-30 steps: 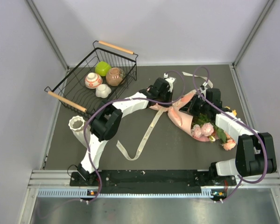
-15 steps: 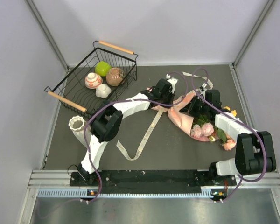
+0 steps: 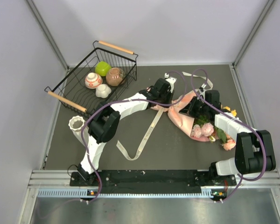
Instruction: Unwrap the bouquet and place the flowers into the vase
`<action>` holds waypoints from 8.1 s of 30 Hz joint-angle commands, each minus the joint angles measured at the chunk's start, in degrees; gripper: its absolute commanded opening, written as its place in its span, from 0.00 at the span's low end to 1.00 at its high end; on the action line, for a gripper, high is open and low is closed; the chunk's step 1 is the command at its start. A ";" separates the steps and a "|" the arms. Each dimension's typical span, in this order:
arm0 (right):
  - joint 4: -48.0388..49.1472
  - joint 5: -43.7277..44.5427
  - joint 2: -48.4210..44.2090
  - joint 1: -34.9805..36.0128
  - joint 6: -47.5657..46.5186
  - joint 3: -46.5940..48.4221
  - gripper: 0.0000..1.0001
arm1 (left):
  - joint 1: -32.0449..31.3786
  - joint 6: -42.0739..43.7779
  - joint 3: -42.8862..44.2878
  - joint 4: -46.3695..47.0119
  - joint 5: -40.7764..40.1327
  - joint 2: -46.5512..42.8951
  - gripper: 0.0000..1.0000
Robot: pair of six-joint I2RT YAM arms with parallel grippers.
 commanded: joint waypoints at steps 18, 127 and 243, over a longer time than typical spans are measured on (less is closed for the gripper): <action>2.15 -0.76 0.15 0.31 -1.18 -0.45 0.00 | -0.18 2.26 6.59 -2.98 -2.14 4.75 0.29; -16.92 16.12 -11.00 7.52 -7.77 15.20 0.00 | 8.43 -2.83 -35.10 -24.44 11.73 -78.84 0.00; -9.01 -17.62 -18.45 1.36 -5.49 6.42 0.86 | -2.47 -12.41 -49.75 -5.08 1.55 -71.52 0.53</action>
